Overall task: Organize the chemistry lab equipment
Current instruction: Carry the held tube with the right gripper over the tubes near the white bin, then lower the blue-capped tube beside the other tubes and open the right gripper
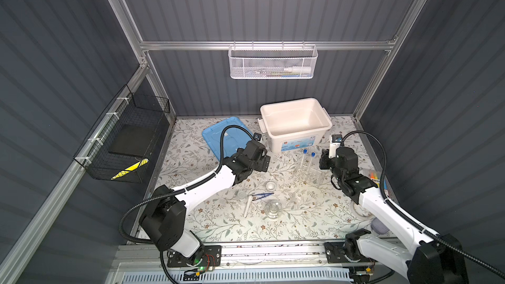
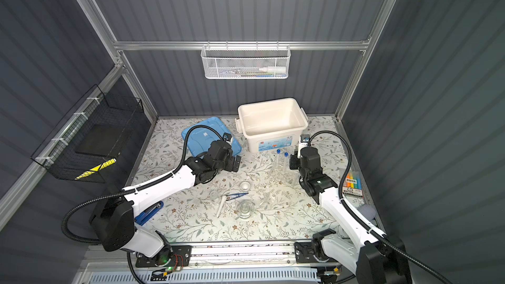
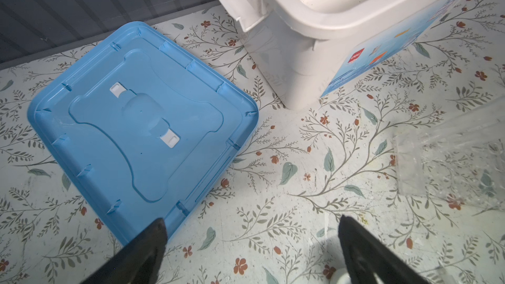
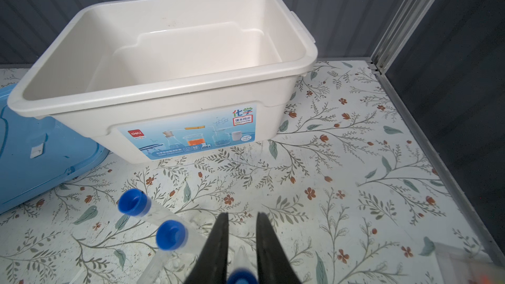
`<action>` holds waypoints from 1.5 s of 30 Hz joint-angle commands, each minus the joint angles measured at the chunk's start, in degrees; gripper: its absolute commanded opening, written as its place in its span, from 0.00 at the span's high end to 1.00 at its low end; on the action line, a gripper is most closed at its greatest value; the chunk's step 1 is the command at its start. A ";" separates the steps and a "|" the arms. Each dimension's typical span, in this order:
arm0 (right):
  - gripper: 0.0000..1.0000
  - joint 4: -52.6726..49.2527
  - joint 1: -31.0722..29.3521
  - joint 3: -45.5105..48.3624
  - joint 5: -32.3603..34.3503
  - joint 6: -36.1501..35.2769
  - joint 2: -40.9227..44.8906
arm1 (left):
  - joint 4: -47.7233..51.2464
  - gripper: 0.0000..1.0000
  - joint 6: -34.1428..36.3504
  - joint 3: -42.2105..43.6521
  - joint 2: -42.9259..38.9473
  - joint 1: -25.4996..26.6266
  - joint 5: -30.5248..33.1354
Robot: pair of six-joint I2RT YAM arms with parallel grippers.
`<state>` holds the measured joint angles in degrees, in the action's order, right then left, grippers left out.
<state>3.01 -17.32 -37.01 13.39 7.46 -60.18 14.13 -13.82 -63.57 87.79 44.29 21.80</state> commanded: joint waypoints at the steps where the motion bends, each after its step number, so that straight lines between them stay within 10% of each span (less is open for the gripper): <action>1: 0.79 -2.39 -0.42 -0.80 0.95 -0.47 1.29 | -0.07 0.00 -0.85 0.45 0.01 -0.17 -0.80; 45: 0.71 -2.60 -3.60 -0.47 1.78 -0.83 -2.21 | -0.51 0.00 -1.40 1.60 -0.38 -0.17 -1.45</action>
<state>-0.01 -20.69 -37.08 14.63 6.81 -62.57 13.93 -14.24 -62.89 87.79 44.29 20.97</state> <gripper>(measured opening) 0.286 0.997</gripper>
